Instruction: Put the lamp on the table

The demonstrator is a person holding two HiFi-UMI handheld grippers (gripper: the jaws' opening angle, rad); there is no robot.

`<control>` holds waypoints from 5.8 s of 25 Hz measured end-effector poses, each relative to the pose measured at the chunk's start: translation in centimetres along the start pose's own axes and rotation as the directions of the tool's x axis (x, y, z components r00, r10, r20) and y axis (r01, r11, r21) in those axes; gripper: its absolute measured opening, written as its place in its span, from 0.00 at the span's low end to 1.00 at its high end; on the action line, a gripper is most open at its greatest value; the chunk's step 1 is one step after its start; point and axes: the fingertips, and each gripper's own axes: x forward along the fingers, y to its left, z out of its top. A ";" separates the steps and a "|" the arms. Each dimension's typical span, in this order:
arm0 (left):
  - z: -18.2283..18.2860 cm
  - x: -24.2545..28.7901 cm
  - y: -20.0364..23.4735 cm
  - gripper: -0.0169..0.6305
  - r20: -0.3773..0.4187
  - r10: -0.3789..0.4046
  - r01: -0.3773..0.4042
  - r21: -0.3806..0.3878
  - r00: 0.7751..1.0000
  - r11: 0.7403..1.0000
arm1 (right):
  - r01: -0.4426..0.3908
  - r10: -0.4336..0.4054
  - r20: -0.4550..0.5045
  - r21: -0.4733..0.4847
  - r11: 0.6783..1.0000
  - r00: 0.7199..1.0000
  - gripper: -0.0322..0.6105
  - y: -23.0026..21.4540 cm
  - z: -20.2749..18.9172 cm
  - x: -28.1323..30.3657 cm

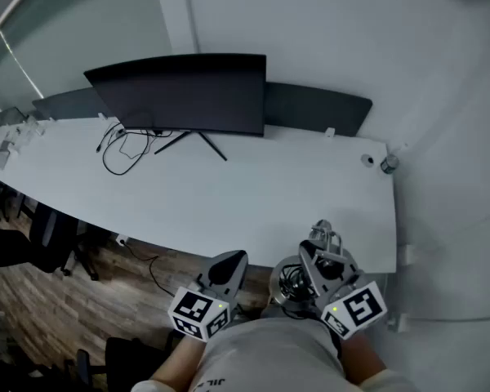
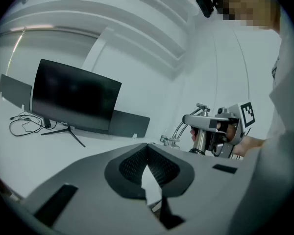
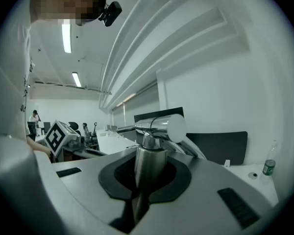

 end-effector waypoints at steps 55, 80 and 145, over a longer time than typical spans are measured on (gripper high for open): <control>1.1 7.9 1.0 0.02 -0.032 0.029 -0.029 0.013 0.999 1.000 | -0.079 0.079 -0.004 0.008 0.997 0.997 0.11 -7.3 0.3 3.0; 5.3 11.5 11.1 0.02 -0.046 -0.064 0.064 0.001 0.997 0.998 | -0.019 0.019 -0.023 0.027 0.999 1.000 0.11 -8.1 2.1 14.2; 3.7 20.7 17.7 0.02 -0.141 -0.071 0.056 -0.107 0.987 0.993 | -0.041 0.044 -0.111 0.024 0.999 0.993 0.11 -16.6 -2.5 27.2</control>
